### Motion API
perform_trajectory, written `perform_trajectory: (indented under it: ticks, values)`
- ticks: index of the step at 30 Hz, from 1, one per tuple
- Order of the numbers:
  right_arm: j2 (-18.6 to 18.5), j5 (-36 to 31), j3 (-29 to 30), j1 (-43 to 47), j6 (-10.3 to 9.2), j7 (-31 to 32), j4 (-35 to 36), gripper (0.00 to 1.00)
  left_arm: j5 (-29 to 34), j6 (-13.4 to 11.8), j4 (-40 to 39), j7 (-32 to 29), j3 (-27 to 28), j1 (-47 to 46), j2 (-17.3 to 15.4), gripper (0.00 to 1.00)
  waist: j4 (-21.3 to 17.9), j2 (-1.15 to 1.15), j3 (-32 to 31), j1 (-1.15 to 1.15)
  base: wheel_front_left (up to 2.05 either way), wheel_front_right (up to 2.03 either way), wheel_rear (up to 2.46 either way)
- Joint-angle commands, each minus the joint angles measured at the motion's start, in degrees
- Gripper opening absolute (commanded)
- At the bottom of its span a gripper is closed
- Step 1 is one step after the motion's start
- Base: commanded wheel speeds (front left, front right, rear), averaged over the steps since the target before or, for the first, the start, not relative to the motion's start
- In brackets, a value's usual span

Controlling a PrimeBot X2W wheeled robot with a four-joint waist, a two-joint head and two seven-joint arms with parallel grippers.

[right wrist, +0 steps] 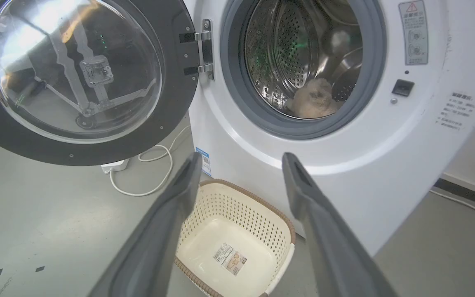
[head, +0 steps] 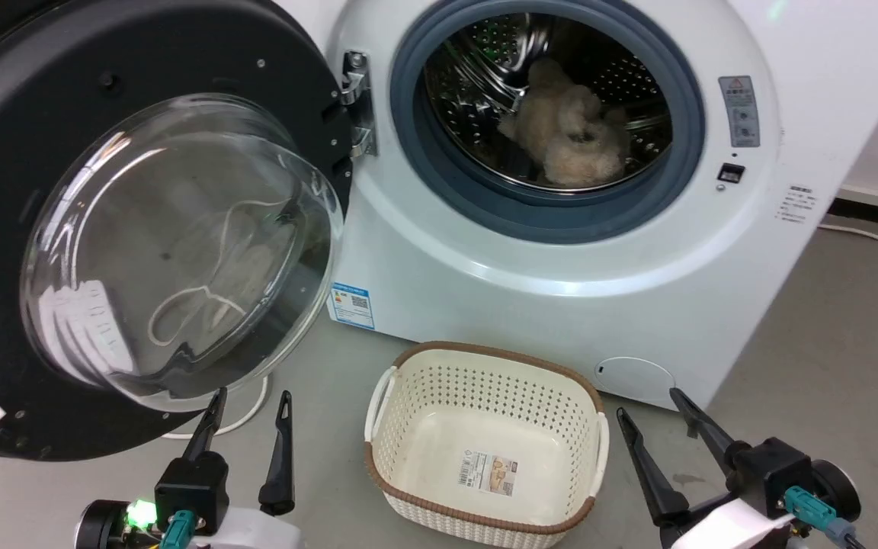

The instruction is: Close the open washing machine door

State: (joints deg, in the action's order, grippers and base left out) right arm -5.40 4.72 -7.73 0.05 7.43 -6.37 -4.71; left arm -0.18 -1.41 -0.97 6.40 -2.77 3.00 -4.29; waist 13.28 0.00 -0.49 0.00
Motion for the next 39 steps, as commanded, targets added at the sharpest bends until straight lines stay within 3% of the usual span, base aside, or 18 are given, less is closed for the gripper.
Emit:
perform_trajectory:
  ticks: [1,39]
  values:
    - [-0.45,0.82,-0.61,-0.75,0.03,-0.77,-0.38,1.00,-0.29,-0.33,-0.49,0.72,-0.15,0.84,-0.25,1.00,0.60,0.00,-0.08,0.00,0.00,0.00,0.00]
    - [-1.97,4.21,-6.36,-0.66,0.04,-5.19,-4.64,1.00,-0.57,-1.62,-1.10,5.16,-2.02,2.41,-1.50,1.00,9.02,0.00,-0.80,0.00,0.00,0.00,0.00]
